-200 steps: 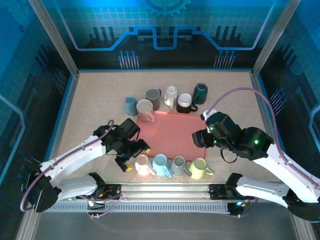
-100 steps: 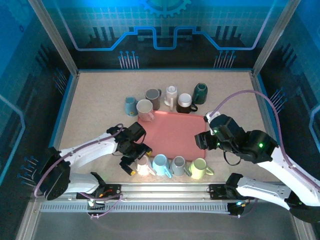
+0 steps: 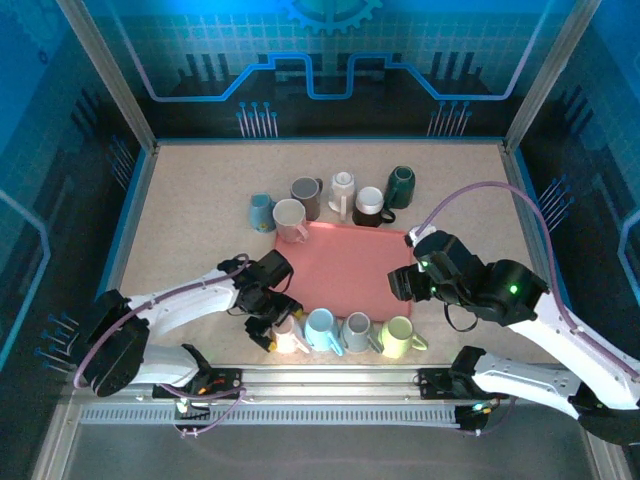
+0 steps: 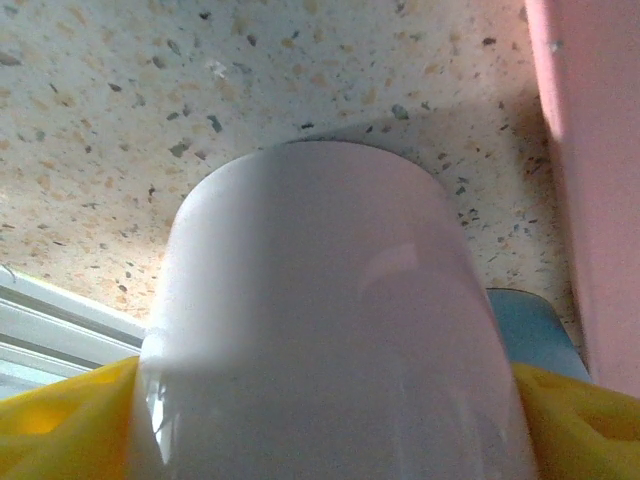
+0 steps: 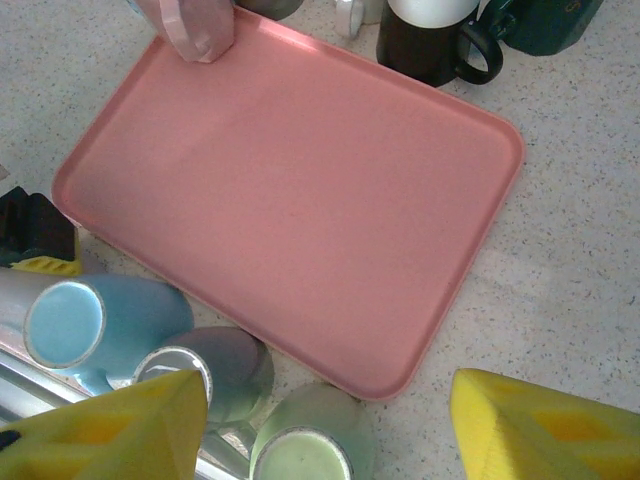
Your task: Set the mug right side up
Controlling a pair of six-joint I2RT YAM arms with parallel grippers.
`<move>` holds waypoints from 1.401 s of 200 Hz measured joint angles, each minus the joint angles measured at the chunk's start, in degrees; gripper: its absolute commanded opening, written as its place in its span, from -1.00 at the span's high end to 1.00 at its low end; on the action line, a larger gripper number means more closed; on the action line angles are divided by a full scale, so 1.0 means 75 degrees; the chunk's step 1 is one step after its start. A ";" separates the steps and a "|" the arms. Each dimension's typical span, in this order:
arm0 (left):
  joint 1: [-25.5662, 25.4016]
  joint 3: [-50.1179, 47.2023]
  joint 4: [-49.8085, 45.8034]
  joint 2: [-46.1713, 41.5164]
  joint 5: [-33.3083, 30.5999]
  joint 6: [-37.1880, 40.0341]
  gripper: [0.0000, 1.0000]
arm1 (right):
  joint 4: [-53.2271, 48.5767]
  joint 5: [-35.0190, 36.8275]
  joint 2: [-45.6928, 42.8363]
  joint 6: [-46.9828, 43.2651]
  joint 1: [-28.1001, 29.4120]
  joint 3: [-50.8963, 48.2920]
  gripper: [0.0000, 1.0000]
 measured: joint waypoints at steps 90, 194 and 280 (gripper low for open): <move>0.1017 0.0933 -0.1772 -0.3532 -0.1335 0.1620 -0.35 | 0.0093 -0.0522 0.0029 -0.0067 0.0000 0.0233 -0.29; 0.1029 0.0548 0.5237 -0.4890 -0.0624 0.5689 -0.05 | 0.1172 -0.6336 0.1740 -0.0801 -0.1749 0.2579 -0.36; 0.1043 0.0125 0.9308 -0.3168 0.0886 0.4657 -0.04 | 0.2532 -0.8638 0.2119 -0.0044 -0.1996 0.2439 -0.38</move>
